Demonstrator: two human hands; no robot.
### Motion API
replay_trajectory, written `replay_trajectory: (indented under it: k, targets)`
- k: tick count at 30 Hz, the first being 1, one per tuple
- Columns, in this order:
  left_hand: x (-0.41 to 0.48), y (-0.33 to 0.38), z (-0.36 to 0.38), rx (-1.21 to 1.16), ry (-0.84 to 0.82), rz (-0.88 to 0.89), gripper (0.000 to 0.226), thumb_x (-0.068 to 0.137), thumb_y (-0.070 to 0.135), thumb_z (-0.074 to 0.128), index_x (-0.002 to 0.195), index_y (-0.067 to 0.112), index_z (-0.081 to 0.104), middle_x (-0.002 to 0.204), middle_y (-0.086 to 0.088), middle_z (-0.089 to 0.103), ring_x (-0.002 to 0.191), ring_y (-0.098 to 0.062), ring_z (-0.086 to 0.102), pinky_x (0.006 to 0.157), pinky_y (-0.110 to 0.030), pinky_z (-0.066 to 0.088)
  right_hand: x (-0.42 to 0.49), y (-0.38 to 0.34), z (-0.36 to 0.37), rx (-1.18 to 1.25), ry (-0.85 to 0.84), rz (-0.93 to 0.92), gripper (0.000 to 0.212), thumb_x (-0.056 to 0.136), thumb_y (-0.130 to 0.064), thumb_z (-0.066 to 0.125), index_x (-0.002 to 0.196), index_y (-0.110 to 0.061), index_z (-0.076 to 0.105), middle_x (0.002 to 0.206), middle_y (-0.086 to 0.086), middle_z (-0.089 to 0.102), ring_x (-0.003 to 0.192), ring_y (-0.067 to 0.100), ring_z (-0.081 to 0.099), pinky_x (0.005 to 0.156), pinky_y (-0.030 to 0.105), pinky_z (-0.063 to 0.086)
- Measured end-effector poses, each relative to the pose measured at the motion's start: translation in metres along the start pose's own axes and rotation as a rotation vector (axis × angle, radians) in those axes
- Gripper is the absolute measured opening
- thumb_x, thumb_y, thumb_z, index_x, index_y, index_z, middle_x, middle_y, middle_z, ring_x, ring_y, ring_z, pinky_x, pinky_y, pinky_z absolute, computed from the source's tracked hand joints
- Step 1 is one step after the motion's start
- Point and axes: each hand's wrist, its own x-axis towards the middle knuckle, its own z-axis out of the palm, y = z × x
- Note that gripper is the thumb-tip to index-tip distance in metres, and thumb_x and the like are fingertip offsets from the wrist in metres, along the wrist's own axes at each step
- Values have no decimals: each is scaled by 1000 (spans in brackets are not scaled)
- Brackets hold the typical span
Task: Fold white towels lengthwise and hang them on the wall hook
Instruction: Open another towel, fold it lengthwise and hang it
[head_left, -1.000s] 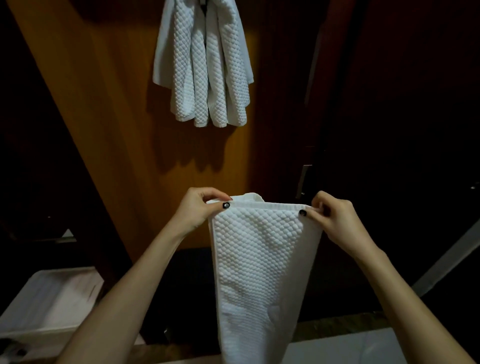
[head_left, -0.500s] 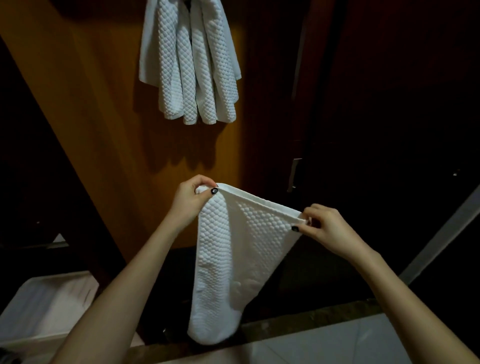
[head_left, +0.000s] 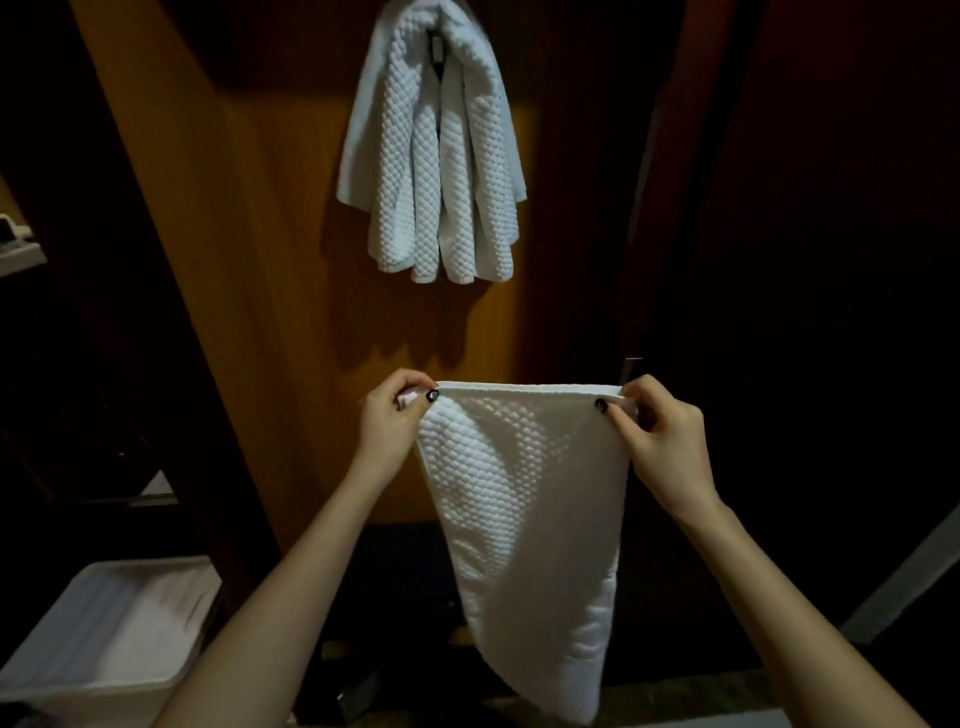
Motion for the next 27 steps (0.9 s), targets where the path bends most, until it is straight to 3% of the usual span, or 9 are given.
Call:
replay_trajectory:
  k: [3,7,10,14,18,22,25,27]
  targets:
    - [2,-2,7,-21,-47,-25,26,86,-1,63,81,25,62,82,11,62,73,7,57,62,-5,41,11,0,-6,-39,19,25,19,89,-12,67,78,-16,52,63,-8,52,59,3,53,50,11,35]
    - [6,-3,21,-13,-138,-51,29,87,1,63,80,29,58,83,12,61,77,1,56,63,-8,42,21,7,-22,-164,-50,83,19,92,-20,64,81,-15,50,63,-5,54,56,7,52,48,19,37]
    - [9,0,28,-6,-196,-48,26,88,4,62,81,28,56,86,10,62,84,-2,58,65,-13,42,21,11,-29,-184,-58,93,20,93,-15,62,81,-12,46,59,-7,51,57,1,54,46,14,37]
    - [13,10,26,65,-294,158,22,90,4,59,85,25,55,83,14,61,77,7,58,62,-7,41,17,16,-30,-137,33,123,24,91,-13,64,77,-12,45,56,-6,49,53,2,50,45,15,35]
    - [15,16,22,99,-448,248,31,88,-6,54,92,24,62,87,12,65,81,-1,62,68,-11,43,20,24,-30,-102,119,168,19,90,-12,66,85,-11,48,59,-4,50,53,1,50,45,14,35]
    - [17,20,23,101,-534,134,47,85,-11,47,74,29,68,79,13,68,80,1,63,72,-9,45,26,29,-30,-125,92,274,23,92,-15,64,112,-13,54,68,-6,56,60,1,56,48,12,39]
    - [12,19,23,49,-520,20,46,88,-6,47,76,32,70,80,19,70,83,2,63,73,-7,44,28,32,-27,-194,66,250,6,93,-14,61,97,-9,62,71,-10,58,65,3,58,51,9,42]
    - [12,19,23,48,-581,-24,42,91,-2,47,82,31,71,87,18,70,86,-5,64,78,-14,46,26,36,-26,-224,50,258,3,95,-13,59,93,-12,59,70,-9,58,61,4,57,48,11,42]
